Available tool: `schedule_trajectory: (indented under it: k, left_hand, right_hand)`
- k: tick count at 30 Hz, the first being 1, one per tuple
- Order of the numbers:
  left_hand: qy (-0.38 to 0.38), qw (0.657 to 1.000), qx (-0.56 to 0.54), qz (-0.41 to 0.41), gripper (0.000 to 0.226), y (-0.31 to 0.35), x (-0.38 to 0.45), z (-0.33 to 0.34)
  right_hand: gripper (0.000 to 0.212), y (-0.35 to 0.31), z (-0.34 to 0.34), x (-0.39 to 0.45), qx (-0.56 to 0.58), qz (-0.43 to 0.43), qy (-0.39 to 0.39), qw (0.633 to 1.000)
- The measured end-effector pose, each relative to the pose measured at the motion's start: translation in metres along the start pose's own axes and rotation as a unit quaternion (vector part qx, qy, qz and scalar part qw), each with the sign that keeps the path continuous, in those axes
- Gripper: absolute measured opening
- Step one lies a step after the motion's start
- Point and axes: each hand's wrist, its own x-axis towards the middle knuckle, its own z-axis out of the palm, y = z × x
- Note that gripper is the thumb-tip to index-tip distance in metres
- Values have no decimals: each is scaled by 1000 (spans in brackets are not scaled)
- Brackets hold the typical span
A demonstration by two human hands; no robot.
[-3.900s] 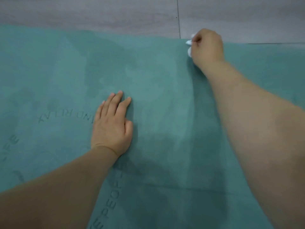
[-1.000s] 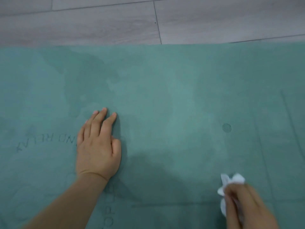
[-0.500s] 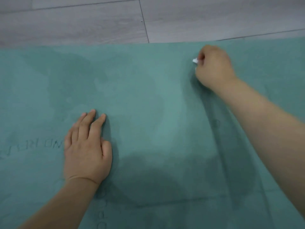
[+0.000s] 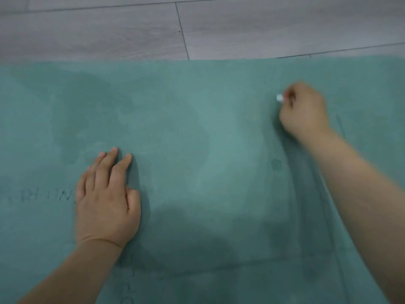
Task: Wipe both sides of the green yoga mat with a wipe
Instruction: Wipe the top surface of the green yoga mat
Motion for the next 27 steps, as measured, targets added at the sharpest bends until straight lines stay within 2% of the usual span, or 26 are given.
schedule_trajectory:
  k: [3, 6, 10, 14, 16, 18, 20, 22, 25, 27]
  left_hand:
    - [-8, 1000, 6, -1, 63, -1, 0, 0]
    - [-11, 1000, 6, -6, 63, -1, 1, 0]
    - [-15, 1000, -1, -8, 63, 0, 0, -2]
    - [-12, 1000, -6, -10, 62, 2, 0, -3]
    - [-15, 1000, -5, -12, 62, 2, 0, -3]
    - [-20, 1000, -5, -13, 63, 2, -1, -3]
    - [-20, 1000, -2, -14, 62, 2, -1, -3]
    - [-19, 1000, 0, -13, 62, 2, -1, -4]
    - [-19, 1000, 6, -6, 63, 2, 0, -3]
    - [-21, 1000, 10, -3, 63, 1, 1, -3]
  right_hand:
    - [29, -15, 11, 104, -57, 57, -50, 995]
    - [31, -23, 11, 98, -75, 76, -67, 992]
    - [15, -5, 0, -31, 8, 42, -15, 999]
    - [7, 4, -36, -196, 39, 50, -47, 997]
    - [20, 2, -51, -257, 69, 79, -79, 991]
    - [30, 4, -57, -284, 87, 120, -99, 984]
    - [31, 3, -57, -275, 89, 149, -107, 979]
    - [26, -12, -54, -243, 96, 128, -88, 983]
    - [10, -67, -31, -173, 141, 37, -32, 989]
    - [8, -121, -3, -127, 170, -43, -20, 984]
